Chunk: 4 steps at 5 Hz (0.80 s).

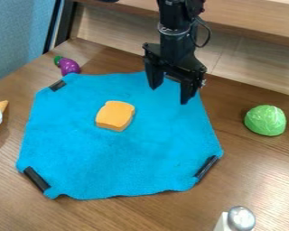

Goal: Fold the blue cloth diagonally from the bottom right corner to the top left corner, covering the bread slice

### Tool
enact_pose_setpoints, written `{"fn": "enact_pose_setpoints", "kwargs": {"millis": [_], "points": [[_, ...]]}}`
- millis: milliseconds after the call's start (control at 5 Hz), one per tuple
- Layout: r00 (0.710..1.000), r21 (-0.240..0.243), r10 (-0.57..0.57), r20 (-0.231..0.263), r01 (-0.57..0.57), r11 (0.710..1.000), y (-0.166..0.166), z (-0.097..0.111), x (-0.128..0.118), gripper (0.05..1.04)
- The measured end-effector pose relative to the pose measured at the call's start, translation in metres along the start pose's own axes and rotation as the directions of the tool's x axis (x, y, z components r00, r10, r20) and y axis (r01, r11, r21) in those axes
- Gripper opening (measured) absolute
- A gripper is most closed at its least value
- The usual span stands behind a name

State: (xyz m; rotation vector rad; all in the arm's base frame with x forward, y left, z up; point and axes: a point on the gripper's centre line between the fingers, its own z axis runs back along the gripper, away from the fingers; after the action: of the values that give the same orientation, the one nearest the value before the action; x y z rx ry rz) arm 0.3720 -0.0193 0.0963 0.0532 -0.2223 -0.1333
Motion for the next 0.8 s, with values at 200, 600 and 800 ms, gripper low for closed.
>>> {"fn": "enact_pose_setpoints", "kwargs": {"millis": [200,600,800], "points": [[1.000,-0.005,0.001,-0.031,-0.001,1.000,-0.001,-0.012,-0.003,0.999],[0.997,-0.081,-0.061,-0.049,0.056,0.995,-0.035,-0.026,-0.004,0.999],[0.997,-0.110,-0.057,-0.052,0.051,0.993,-0.040,-0.031,-0.010,0.999]]}}
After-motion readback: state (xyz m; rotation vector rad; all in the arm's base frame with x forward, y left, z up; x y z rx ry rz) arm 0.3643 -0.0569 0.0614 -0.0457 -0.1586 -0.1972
